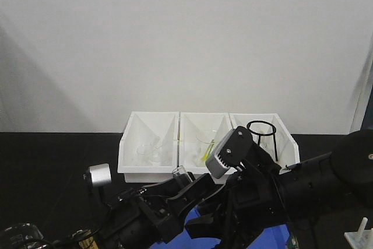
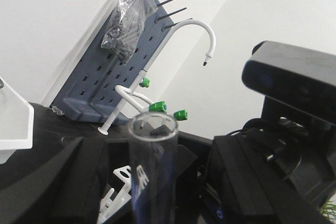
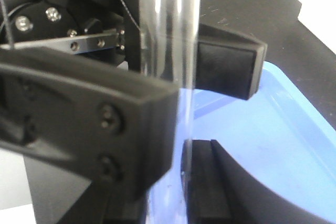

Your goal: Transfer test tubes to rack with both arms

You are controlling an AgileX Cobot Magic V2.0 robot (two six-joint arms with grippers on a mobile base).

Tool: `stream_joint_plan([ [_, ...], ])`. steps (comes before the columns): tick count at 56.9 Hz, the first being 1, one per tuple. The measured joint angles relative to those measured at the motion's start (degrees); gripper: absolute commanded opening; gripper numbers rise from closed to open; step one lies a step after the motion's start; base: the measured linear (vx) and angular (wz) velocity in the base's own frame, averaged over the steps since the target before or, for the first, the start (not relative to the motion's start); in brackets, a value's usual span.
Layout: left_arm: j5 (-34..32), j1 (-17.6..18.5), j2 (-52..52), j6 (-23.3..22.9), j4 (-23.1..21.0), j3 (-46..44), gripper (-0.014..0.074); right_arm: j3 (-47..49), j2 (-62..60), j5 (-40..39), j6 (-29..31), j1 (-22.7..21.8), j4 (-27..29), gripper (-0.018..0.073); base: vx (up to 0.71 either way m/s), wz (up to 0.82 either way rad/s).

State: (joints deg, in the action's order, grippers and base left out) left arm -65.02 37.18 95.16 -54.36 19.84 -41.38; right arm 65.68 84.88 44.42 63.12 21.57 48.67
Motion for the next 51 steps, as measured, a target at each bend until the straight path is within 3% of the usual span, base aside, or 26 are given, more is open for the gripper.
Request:
stream_joint_plan([
  [16, 0.0, -0.33, 0.0, 0.11, -5.75, 0.0, 0.0521, 0.04, 0.0, 0.0, 0.0, 0.0, 0.0, -0.0008, 0.0, 0.0],
  [31, 0.0, -2.36, 0.0, 0.12, -5.75, 0.0, 0.0521, 0.17, 0.0, -0.19, -0.22, 0.0, 0.22, -0.0008, 0.0, 0.0],
  [51, -0.07, -2.47, -2.48, 0.12, -6.07, -0.91, 0.0521, 0.21, 0.0, -0.19, -0.7, 0.0, 0.22, -0.0008, 0.0, 0.0],
])
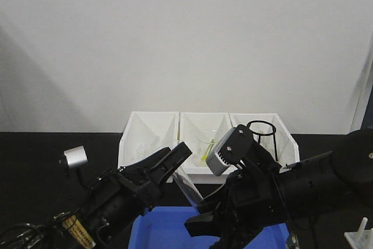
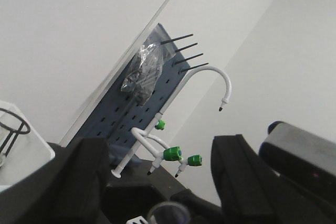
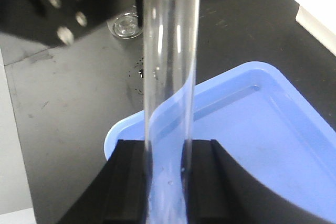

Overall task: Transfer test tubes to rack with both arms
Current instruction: 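Open the left gripper and lift the tube away with the right gripper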

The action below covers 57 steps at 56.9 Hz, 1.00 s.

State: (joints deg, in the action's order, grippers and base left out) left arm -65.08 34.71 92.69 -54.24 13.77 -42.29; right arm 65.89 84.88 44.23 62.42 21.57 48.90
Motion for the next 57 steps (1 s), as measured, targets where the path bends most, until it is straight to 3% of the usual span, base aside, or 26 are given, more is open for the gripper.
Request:
stream_joint_plan([
  [10, -0.34, -0.19, -2.25, 0.0, 0.0, 0.0, 0.0521, 0.0, 0.0, -1.95, -0.06, 0.0, 0.78, -0.0008, 0.0, 0.0],
  [19, -0.4, -1.85, -3.86, 0.0, 0.05, 0.0, 0.0521, 0.0, -0.45, -8.75, -0.06, 0.0, 3.75, -0.0008, 0.0, 0.0],
  [38, -0.78, -2.38, -4.67, 0.0, 1.86, 0.54, 0.0521, -1.65, -8.46, -30.07, -0.06, 0.0, 8.18, -0.0008, 0.0, 0.0],
  [57, -0.78, -2.38, -5.01, 0.0, 2.2, 5.3, 0.0521, -16.44, -22.4, -54.13, 0.94, 0.0, 11.65, -0.0006, 0.0, 0.0],
])
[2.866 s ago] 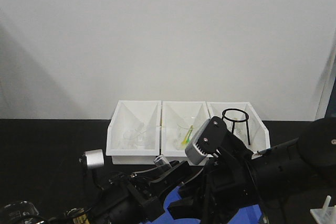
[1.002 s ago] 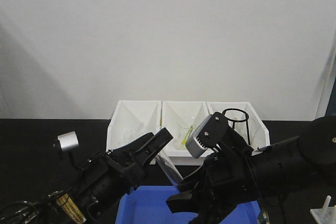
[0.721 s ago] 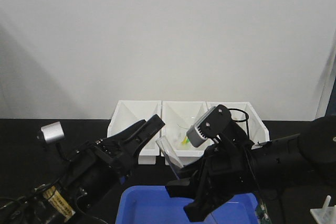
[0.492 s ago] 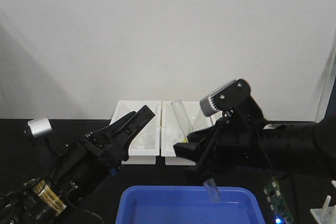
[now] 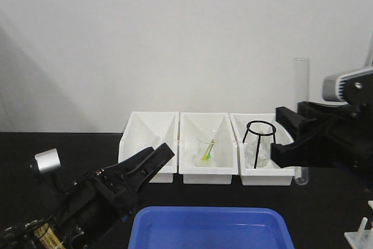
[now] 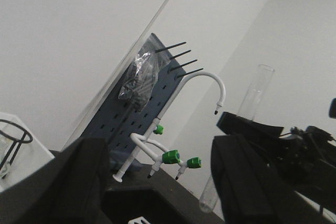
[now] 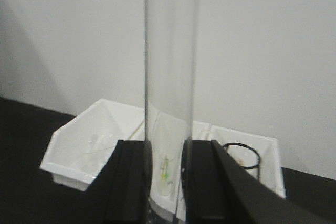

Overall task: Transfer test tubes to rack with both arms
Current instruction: 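Open the left gripper and lift the tube away with the right gripper, then carry the tube with the right gripper over the white rack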

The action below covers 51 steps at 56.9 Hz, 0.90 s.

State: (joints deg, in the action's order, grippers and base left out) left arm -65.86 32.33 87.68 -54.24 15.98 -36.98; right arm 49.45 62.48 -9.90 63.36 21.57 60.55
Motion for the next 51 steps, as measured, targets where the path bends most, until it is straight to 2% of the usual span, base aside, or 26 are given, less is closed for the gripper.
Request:
stream_joint_plan([
  [27, 0.32, 0.0, 0.0, 0.0, 1.19, 5.61, 0.0521, -21.0, -21.5, -25.05, -5.29, 0.0, 2.04, -0.0006, 0.0, 0.0],
  [42, 0.38, 0.0, 0.0, -0.05, 6.67, 5.61, 0.0521, -27.23, -23.49, -36.23, -4.97, 0.0, 4.48, -0.0006, 0.0, 0.0],
  [51, 0.38, 0.0, 0.0, -0.05, 10.46, 5.61, 0.0521, -27.42, -20.23, -37.8, -1.87, 0.0, 5.62, -0.0006, 0.0, 0.0],
])
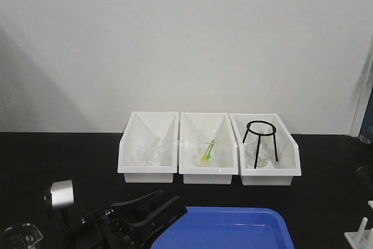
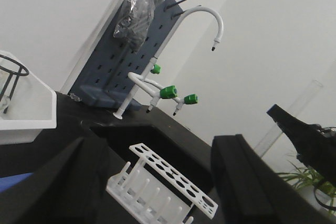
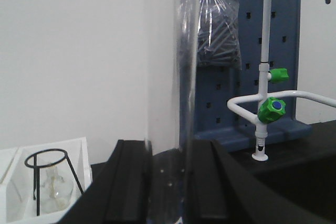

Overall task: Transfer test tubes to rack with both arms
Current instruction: 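Carry the tube with the right gripper over the white rack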

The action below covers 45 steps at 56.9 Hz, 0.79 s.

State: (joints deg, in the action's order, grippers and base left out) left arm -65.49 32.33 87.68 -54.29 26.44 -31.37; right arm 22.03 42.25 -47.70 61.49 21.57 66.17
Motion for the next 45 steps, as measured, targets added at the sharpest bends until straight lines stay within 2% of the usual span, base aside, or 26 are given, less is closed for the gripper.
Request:
stream_joint_plan([
  [7, 0.0, 0.0, 0.0, 0.0, 2.37, 0.0, 0.0521, 0.0, 3.17, 0.42, 1.77, 0.0, -0.52, -0.0006, 0.0, 0.0],
  [16, 1.44, 0.0, 0.0, 0.05, 2.95, 0.0, 0.0521, 0.0, 9.02, 3.13, 2.05, -0.16, -3.63, -0.0006, 0.0, 0.0],
  [20, 2.63, 0.0, 0.0, 0.05, 2.95, 0.0, 0.0521, 0.0, 11.45, 4.04, 1.1, -1.49, -4.38, -0.0006, 0.0, 0.0],
  [25, 3.37, 0.0, 0.0, 0.05, 2.95, 0.0, 0.0521, 0.0, 13.63, 4.41, -2.17, -5.51, -5.47, -0.0006, 0.0, 0.0],
  [29, 3.62, 0.0, 0.0, 0.05, 2.95, 0.0, 0.0521, 0.0, 14.19, 5.29, -6.25, -9.8, -8.26, -0.0006, 0.0, 0.0],
  [35, 3.66, 0.0, 0.0, 0.05, 2.95, 0.0, 0.0521, 0.0, 14.26, 6.87, -14.14, -16.72, -16.11, -0.0006, 0.0, 0.0],
  [41, 3.66, 0.0, 0.0, 0.05, 2.97, 0.0, 0.0521, 0.0, 14.31, 9.73, -25.97, -24.64, -24.41, -0.0006, 0.0, 0.0],
  [45, 3.66, 0.0, 0.0, 0.05, 3.02, 0.0, 0.0521, 0.0, 15.04, 11.68, -35.57, -30.96, -32.86, -0.0006, 0.0, 0.0],
])
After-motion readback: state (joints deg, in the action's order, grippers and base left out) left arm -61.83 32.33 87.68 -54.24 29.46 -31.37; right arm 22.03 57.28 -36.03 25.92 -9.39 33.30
